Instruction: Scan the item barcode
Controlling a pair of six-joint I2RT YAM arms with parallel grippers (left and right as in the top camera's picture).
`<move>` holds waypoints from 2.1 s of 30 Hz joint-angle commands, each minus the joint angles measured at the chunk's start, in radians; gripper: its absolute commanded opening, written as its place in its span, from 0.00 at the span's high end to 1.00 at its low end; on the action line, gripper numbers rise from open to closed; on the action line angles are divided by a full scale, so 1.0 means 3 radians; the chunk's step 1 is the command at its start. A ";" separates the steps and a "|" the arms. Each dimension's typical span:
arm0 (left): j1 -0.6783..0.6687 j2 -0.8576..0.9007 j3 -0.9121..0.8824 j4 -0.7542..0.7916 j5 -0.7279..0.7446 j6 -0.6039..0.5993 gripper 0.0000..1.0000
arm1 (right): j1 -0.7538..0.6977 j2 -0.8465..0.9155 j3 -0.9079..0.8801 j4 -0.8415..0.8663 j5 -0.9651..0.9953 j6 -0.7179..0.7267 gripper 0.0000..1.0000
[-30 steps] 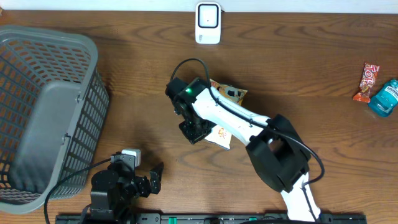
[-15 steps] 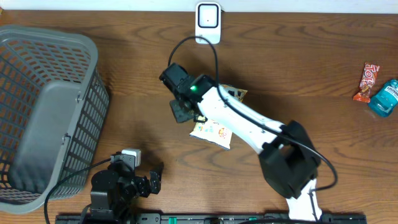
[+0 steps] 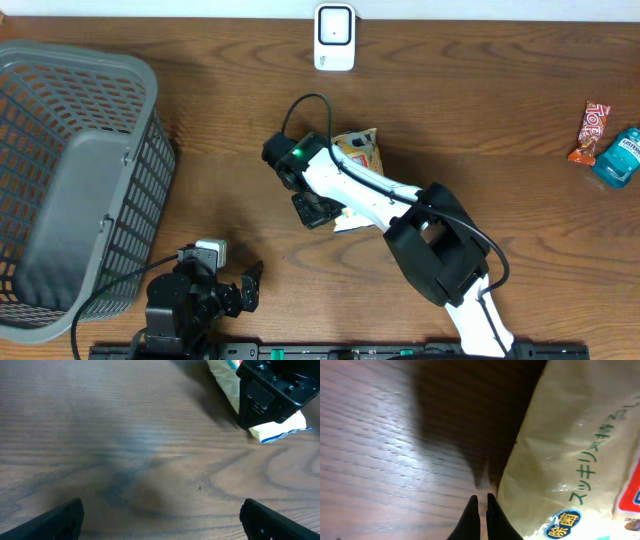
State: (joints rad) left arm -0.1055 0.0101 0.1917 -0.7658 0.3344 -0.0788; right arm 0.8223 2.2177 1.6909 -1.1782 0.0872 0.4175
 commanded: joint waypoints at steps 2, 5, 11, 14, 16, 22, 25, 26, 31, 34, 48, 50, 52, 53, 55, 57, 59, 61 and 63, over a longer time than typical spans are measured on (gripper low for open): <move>0.0014 -0.0020 -0.0009 -0.0148 0.0014 0.0005 0.00 | -0.0039 -0.0113 0.0107 -0.0090 0.0149 0.0001 0.99; 0.0014 -0.0020 -0.0009 -0.0148 0.0014 0.0005 0.00 | -0.0072 -0.0245 0.0270 -0.0172 0.0141 -0.0023 0.64; 0.0014 -0.0020 -0.0009 -0.0148 0.0014 0.0005 0.00 | -0.0113 -0.0326 0.0318 0.0078 0.0771 -0.0071 0.29; 0.0014 -0.0020 -0.0009 -0.0148 0.0014 0.0005 0.00 | -0.0172 -0.0272 0.0264 0.0254 0.1015 -0.0074 0.21; 0.0014 -0.0020 -0.0009 -0.0148 0.0014 0.0006 0.00 | -0.0224 -0.0233 0.0247 0.0291 0.1072 -0.0076 0.18; 0.0014 -0.0020 -0.0009 -0.0148 0.0014 0.0005 0.00 | -0.0431 0.0052 0.0240 0.0334 0.1057 -0.0117 0.10; 0.0014 -0.0020 -0.0009 -0.0148 0.0014 0.0005 0.00 | -0.0497 0.0217 0.0240 0.0346 0.0787 -0.0388 0.05; 0.0014 -0.0020 -0.0009 -0.0148 0.0014 0.0005 0.00 | -0.0507 0.0266 0.0240 0.0337 0.0706 -0.0444 0.03; 0.0014 -0.0020 -0.0009 -0.0148 0.0014 0.0005 0.00 | -0.0512 0.0375 0.0242 0.0273 0.0652 -0.0473 0.01; 0.0014 -0.0020 -0.0009 -0.0148 0.0014 0.0005 0.00 | -0.0511 0.0275 0.0292 0.0201 0.0752 -0.0470 0.01; 0.0014 -0.0020 -0.0009 -0.0148 0.0014 0.0006 0.00 | -0.0404 -0.0254 0.0509 -0.0186 0.0785 -0.0079 0.01; 0.0014 -0.0020 -0.0009 -0.0148 0.0015 0.0005 0.00 | -0.0378 -0.0239 0.0432 -0.0149 0.0778 -0.0042 0.01; 0.0014 -0.0020 -0.0009 -0.0148 0.0014 0.0005 0.00 | -0.0357 -0.0235 0.0292 -0.0047 0.0753 -0.0045 0.01; 0.0014 -0.0020 -0.0009 -0.0148 0.0014 0.0005 0.00 | -0.0352 -0.0235 0.0191 0.0041 0.0736 -0.0046 0.01; 0.0014 -0.0020 -0.0009 -0.0148 0.0015 0.0005 0.00 | -0.0351 -0.0234 0.0011 0.0214 0.0738 -0.0046 0.01; 0.0014 -0.0020 -0.0009 -0.0148 0.0014 0.0005 0.00 | -0.0365 -0.0235 -0.0231 0.0453 0.0738 -0.0043 0.01; 0.0014 -0.0020 -0.0009 -0.0148 0.0014 0.0006 0.00 | -0.0395 -0.0235 -0.0415 0.0614 0.0738 -0.0045 0.01; 0.0014 -0.0020 -0.0009 -0.0148 0.0014 0.0005 0.00 | -0.0437 -0.0234 -0.0605 0.0759 0.0696 -0.0048 0.01; 0.0014 -0.0020 -0.0009 -0.0148 0.0014 0.0005 0.00 | -0.0474 -0.0234 -0.0772 0.0853 0.0587 -0.0099 0.01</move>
State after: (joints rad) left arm -0.1055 0.0101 0.1917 -0.7658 0.3344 -0.0788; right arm 0.7052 2.1372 1.5440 -0.9497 0.3023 0.3901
